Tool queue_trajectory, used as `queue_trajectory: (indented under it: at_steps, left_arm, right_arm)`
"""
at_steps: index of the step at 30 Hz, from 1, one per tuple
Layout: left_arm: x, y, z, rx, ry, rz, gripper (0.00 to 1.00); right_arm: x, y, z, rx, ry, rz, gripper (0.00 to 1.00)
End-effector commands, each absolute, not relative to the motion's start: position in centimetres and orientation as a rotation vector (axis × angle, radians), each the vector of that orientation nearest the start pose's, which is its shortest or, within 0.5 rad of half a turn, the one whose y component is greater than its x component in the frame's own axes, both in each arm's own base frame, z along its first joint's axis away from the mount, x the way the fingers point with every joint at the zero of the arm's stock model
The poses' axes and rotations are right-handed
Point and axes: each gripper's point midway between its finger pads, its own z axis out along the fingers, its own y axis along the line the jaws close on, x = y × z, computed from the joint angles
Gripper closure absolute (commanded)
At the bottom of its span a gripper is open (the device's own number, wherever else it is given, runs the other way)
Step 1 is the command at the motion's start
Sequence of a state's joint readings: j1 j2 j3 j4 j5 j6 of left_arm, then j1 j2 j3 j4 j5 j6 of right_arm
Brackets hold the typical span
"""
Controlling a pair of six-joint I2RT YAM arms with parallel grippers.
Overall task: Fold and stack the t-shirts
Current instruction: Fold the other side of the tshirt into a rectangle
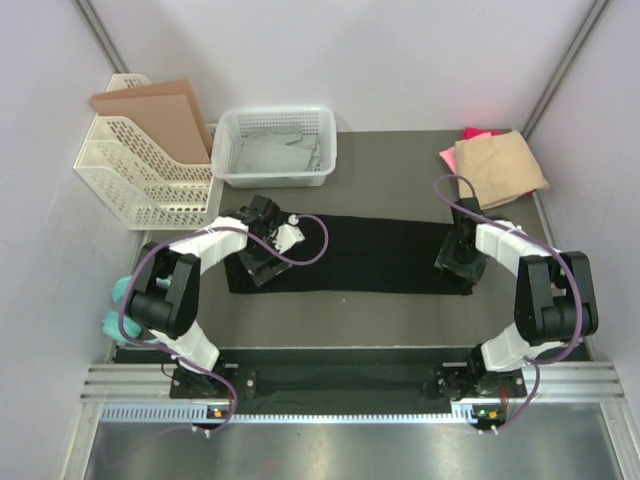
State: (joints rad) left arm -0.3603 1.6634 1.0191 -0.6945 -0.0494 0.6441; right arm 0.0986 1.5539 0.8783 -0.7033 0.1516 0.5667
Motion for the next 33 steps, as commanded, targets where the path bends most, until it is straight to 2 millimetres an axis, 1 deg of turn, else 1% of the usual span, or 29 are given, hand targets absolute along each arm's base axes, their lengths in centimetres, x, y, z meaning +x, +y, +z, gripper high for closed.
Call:
queue_trajectory:
  at_steps: [1, 2, 5, 8, 10, 11, 12, 14, 15, 16, 18, 19, 20, 21, 23, 24, 25, 26, 28, 29, 31, 32, 33]
  left_arm:
    - [26.2, -6.4, 2.4, 1.467, 2.616, 0.024, 0.01]
    - [26.0, -5.6, 1.9, 1.478, 2.628, 0.072, 0.01]
    - [25.8, -5.0, 1.0, 1.494, 2.650, 0.104, 0.01]
    - [25.6, -4.8, 0.1, 1.499, 2.668, 0.102, 0.01]
    - [25.6, -4.7, 0.0, 1.495, 2.671, 0.107, 0.01]
    - [25.6, -4.6, 0.0, 1.491, 2.672, 0.108, 0.01]
    - [25.6, -4.6, -0.1, 1.491, 2.673, 0.103, 0.01]
    - [25.4, -4.4, 0.0, 1.490, 2.681, 0.110, 0.01]
    - [25.2, -4.3, 0.0, 1.492, 2.684, 0.112, 0.01]
    - [25.2, -4.1, 0.3, 1.483, 2.679, 0.115, 0.01]
    - [24.7, -3.6, 0.4, 1.492, 2.685, 0.123, 0.01]
    - [24.6, -3.4, 0.8, 1.486, 2.675, 0.129, 0.01]
    - [24.1, -3.0, 0.7, 1.501, 2.675, 0.136, 0.01]
    - [24.3, -2.5, 1.1, 1.487, 2.667, 0.162, 0.01]
    - [23.9, -2.0, 1.2, 1.491, 2.670, 0.168, 0.01]
    - [23.9, -1.6, 1.4, 1.475, 2.675, 0.166, 0.01]
    - [23.9, -1.4, 1.5, 1.469, 2.678, 0.165, 0.01]
    - [23.8, -1.4, 1.5, 1.464, 2.683, 0.160, 0.01]
    - [23.7, -1.2, 1.7, 1.457, 2.689, 0.160, 0.01]
    - [23.7, -1.2, 1.8, 1.455, 2.686, 0.161, 0.01]
    - [23.7, -1.3, 2.2, 1.449, 2.675, 0.156, 0.01]
    - [23.8, -1.3, 2.3, 1.443, 2.671, 0.158, 0.01]
    - [23.9, -1.4, 2.5, 1.443, 2.665, 0.156, 0.01]
  right_arm:
    - [25.3, -1.6, 2.2, 0.685, 2.805, -0.356, 0.37]
    - [25.3, -1.6, 2.2, 0.681, 2.806, -0.357, 0.37]
    - [25.6, -2.2, 2.3, 0.670, 2.800, -0.405, 0.37]
    - [26.3, -3.2, 3.0, 0.668, 2.765, -0.490, 0.37]
    - [27.2, -3.9, 3.6, 0.663, 2.735, -0.538, 0.37]
    - [27.5, -4.0, 3.8, 0.657, 2.729, -0.552, 0.37]
    - [28.6, -4.0, 4.4, 0.649, 2.711, -0.546, 0.36]
    - [29.5, -4.0, 4.4, 0.630, 2.704, -0.570, 0.36]
    - [30.5, -3.9, 4.3, 0.626, 2.705, -0.570, 0.36]
    - [31.0, -3.8, 4.2, 0.626, 2.707, -0.569, 0.35]
    - [32.2, -3.9, 3.9, 0.621, 2.716, -0.579, 0.35]
    - [32.6, -4.0, 3.9, 0.623, 2.715, -0.584, 0.35]
    - [32.9, -4.1, 3.8, 0.625, 2.716, -0.590, 0.35]
    - [33.5, -4.1, 3.7, 0.623, 2.717, -0.593, 0.35]
    - [33.9, -4.6, 4.1, 0.619, 2.700, -0.641, 0.35]
    - [34.3, -4.9, 4.5, 0.618, 2.692, -0.663, 0.35]
    - [34.5, -5.7, 5.1, 0.628, 2.657, -0.735, 0.35]
    - [34.8, -6.1, 5.8, 0.640, 2.632, -0.765, 0.34]
    - [34.7, -7.1, 6.7, 0.669, 2.573, -0.845, 0.33]
    - [34.4, -7.5, 7.1, 0.683, 2.557, -0.880, 0.32]
    - [34.0, -8.2, 8.4, 0.727, 2.486, -0.916, 0.32]
    - [33.7, -8.4, 8.7, 0.743, 2.471, -0.915, 0.32]
    - [33.6, -8.7, 9.9, 0.779, 2.432, -0.882, 0.31]
